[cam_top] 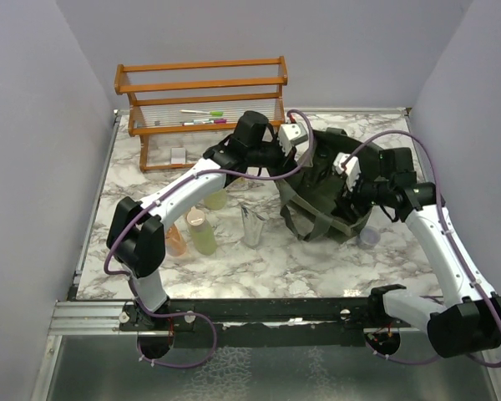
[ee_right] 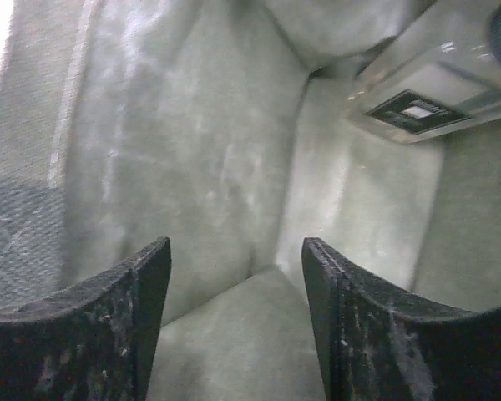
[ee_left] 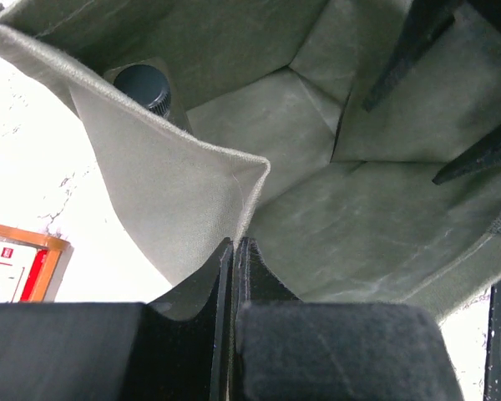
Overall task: Place the personal care products into the canvas bag
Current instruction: Adjust the canvas bag at the center of the board, then pick up the care product from the center of the board.
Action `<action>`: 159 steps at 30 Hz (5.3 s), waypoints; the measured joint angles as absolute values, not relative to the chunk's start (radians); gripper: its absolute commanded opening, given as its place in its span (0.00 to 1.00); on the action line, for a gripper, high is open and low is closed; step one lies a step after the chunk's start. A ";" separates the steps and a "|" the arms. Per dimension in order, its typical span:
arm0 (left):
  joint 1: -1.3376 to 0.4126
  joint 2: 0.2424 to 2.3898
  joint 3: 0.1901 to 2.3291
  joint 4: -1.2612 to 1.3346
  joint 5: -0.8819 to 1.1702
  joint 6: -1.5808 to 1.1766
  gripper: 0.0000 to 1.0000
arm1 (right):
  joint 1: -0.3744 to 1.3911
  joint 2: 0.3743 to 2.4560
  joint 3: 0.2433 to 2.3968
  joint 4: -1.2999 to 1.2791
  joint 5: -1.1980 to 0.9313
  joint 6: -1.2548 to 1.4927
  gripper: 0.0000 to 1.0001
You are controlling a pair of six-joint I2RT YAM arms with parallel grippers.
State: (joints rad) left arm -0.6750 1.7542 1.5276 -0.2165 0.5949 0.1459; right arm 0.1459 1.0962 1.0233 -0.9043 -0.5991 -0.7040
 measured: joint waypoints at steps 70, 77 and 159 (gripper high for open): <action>-0.650 2.086 2.140 -0.361 0.304 -0.022 0.00 | 0.183 1.487 1.420 -0.495 -0.261 -0.289 1.00; -0.631 2.132 2.205 -0.373 0.302 0.004 0.01 | 0.183 1.473 1.474 -0.519 -0.208 -0.273 1.00; 0.042 1.322 1.496 -0.379 0.271 -0.014 0.85 | 0.743 2.137 2.025 -0.470 -0.040 -0.075 1.00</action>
